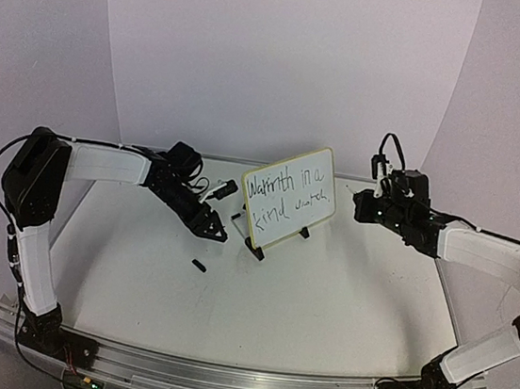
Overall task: Write a sentence on the whiteboard
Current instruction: Pick up the pen cap from the center of the board.
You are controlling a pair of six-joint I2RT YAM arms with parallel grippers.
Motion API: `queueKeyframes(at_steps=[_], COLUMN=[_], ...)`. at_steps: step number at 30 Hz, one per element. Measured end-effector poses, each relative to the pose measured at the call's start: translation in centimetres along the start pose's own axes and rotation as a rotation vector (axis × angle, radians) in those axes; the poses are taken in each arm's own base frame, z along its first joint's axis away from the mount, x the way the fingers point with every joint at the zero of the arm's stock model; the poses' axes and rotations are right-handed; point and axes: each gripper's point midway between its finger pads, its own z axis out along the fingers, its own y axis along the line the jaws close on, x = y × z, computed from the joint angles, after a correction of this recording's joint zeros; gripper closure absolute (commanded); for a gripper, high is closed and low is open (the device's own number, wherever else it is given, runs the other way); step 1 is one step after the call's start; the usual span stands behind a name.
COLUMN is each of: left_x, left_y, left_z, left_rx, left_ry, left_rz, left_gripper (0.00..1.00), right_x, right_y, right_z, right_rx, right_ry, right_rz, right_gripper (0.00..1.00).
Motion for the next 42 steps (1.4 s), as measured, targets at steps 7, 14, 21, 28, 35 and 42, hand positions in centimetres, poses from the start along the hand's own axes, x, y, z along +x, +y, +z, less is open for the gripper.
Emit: queueKeyframes(at_steps=[7, 14, 21, 28, 35, 42], left_x=[-0.1, 1.2, 4.2, 4.1, 5.4, 6.2], left_y=[-1.1, -1.3, -0.7, 0.5, 1.6, 1.9], left_z=[-2.0, -3.3, -1.9, -0.4, 1.6, 2.3], left_rx=[-0.030, -0.074, -0.068, -0.050, -0.035, -0.035], left_ry=[-0.075, -0.151, -0.191, -0.230, -0.194, -0.171], left_rz=[-0.023, -0.091, -0.196, -0.223, -0.251, -0.267], left_gripper=[0.40, 0.44, 0.51, 0.52, 0.54, 0.55], right_x=[-1.1, -1.1, -0.4, 0.2, 0.5, 0.7], right_y=[0.1, 0.2, 0.6, 1.2, 1.4, 1.4], right_z=[-1.4, -1.6, -1.6, -1.6, -1.7, -1.8], right_rx=[-0.011, -0.019, -0.047, -0.085, -0.096, -0.099], right_ry=[-0.037, -0.038, -0.016, 0.009, 0.025, 0.036], right_rz=[-0.002, -0.004, -0.002, 0.004, 0.012, 0.015], right_gripper=[1.00, 1.00, 1.00, 1.00, 1.00, 1.00])
